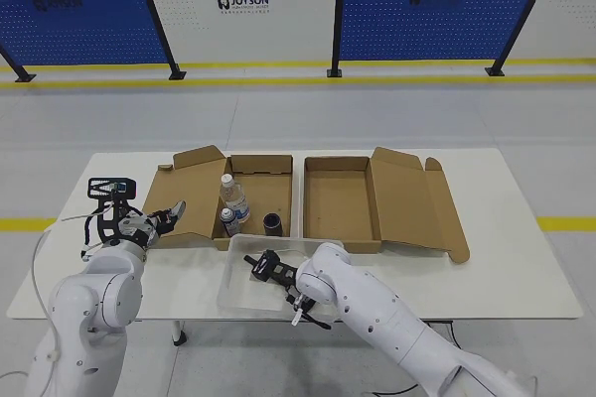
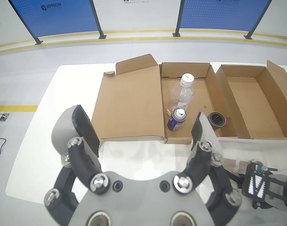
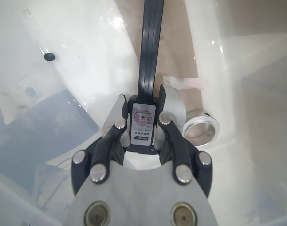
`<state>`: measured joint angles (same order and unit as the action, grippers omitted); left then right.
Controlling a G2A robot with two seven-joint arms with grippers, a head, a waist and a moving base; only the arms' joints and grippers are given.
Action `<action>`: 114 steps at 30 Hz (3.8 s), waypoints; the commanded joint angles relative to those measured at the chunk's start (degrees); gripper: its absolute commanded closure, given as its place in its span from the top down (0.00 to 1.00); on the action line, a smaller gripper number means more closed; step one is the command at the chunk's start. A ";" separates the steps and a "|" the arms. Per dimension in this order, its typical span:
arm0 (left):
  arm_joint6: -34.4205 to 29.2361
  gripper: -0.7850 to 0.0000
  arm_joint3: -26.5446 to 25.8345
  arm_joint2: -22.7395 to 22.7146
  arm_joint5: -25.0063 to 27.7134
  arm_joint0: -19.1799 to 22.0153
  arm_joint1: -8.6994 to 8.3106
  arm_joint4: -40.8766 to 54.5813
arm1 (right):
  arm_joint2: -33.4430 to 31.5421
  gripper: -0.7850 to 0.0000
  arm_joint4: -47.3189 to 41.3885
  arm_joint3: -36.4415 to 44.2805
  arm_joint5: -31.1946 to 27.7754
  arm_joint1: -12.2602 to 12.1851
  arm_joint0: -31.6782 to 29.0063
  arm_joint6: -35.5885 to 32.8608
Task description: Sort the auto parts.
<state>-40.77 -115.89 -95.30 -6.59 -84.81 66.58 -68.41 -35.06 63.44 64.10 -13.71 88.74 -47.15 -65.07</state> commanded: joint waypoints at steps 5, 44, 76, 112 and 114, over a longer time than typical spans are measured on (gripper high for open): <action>0.00 1.00 0.00 0.00 0.00 0.00 0.00 0.00 | -1.85 0.00 0.21 2.63 1.77 -0.43 -0.42 -0.26; 0.00 1.00 0.00 0.00 0.00 0.00 0.00 0.00 | -15.39 0.00 -3.65 22.28 13.30 -4.63 -15.02 2.32; 0.00 1.00 0.00 0.00 0.00 0.00 0.00 0.00 | -19.86 0.00 -10.57 29.26 17.53 -5.80 -20.74 10.21; 0.00 1.00 0.00 0.00 0.00 0.00 0.00 0.00 | -21.38 0.00 -12.91 34.70 20.41 -6.75 -21.30 11.89; 0.00 1.00 0.00 0.00 0.00 0.00 0.00 0.00 | -21.43 0.00 -12.88 34.76 20.64 -6.80 -21.26 11.89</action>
<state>-40.77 -115.89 -95.30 -6.59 -84.81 66.58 -68.41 -56.47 50.52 98.85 6.81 81.96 -68.42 -53.18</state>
